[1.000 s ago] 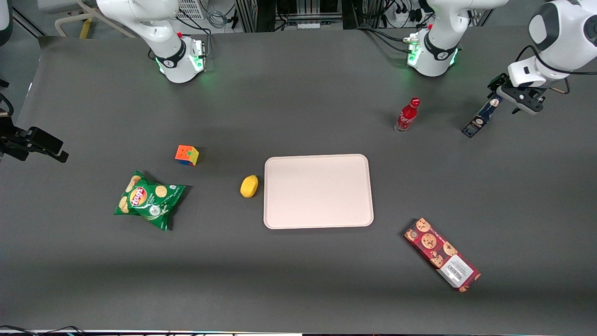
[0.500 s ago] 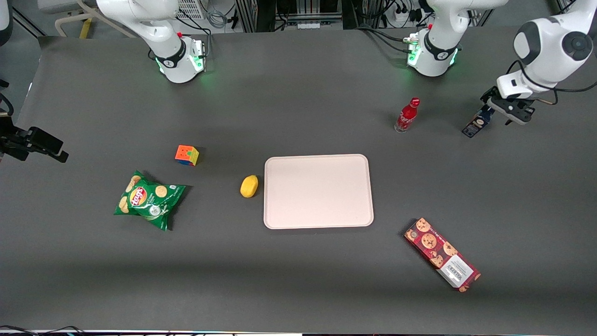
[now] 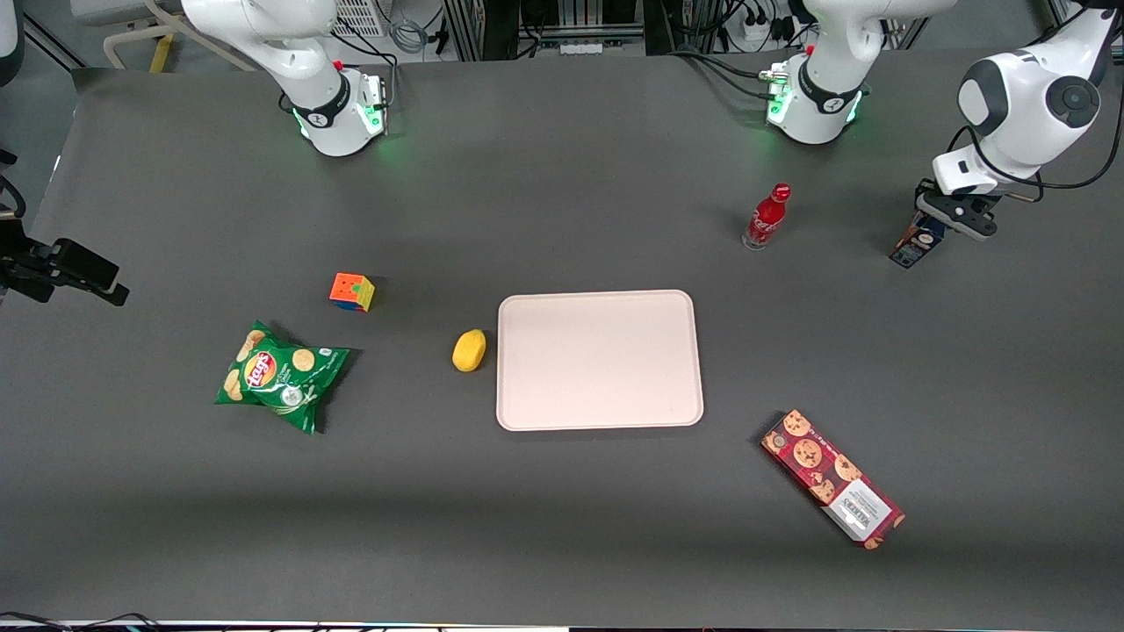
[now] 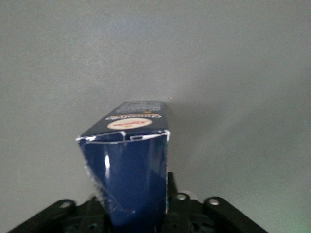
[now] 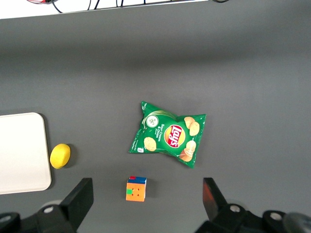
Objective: Place cookie box on tray
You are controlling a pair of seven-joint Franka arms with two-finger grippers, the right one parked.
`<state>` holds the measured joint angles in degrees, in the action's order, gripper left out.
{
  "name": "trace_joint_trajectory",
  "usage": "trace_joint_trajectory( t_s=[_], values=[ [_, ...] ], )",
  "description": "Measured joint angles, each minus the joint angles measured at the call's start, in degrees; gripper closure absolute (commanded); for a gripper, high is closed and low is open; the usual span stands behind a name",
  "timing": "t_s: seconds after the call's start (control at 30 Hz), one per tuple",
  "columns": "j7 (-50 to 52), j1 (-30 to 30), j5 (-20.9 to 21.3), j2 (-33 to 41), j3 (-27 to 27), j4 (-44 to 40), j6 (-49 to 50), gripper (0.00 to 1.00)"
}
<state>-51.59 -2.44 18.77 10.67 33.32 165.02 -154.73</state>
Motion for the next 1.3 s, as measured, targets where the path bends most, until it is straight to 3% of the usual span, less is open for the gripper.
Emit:
trace_joint_trajectory(
  t_s=[0.37, 0.5, 0.63, 0.73, 1.0, 1.3],
  values=[
    [0.26, -0.01, -0.47, 2.19, 0.27, -6.84, 11.41, 1.0],
    [0.4, 0.0, -3.98, 4.94, -1.44, -11.91, 18.73, 1.0],
    [1.34, -0.01, -10.81, 6.93, -6.54, -19.37, 27.84, 1.0],
    [5.58, -0.06, -13.46, 7.32, -10.87, -26.58, 35.45, 1.0],
    [24.27, -0.42, -14.3, 5.46, -22.62, -47.34, 53.71, 1.0],
    [48.32, -0.73, -16.65, -4.91, -36.32, -71.57, 69.76, 1.0]
  ],
)
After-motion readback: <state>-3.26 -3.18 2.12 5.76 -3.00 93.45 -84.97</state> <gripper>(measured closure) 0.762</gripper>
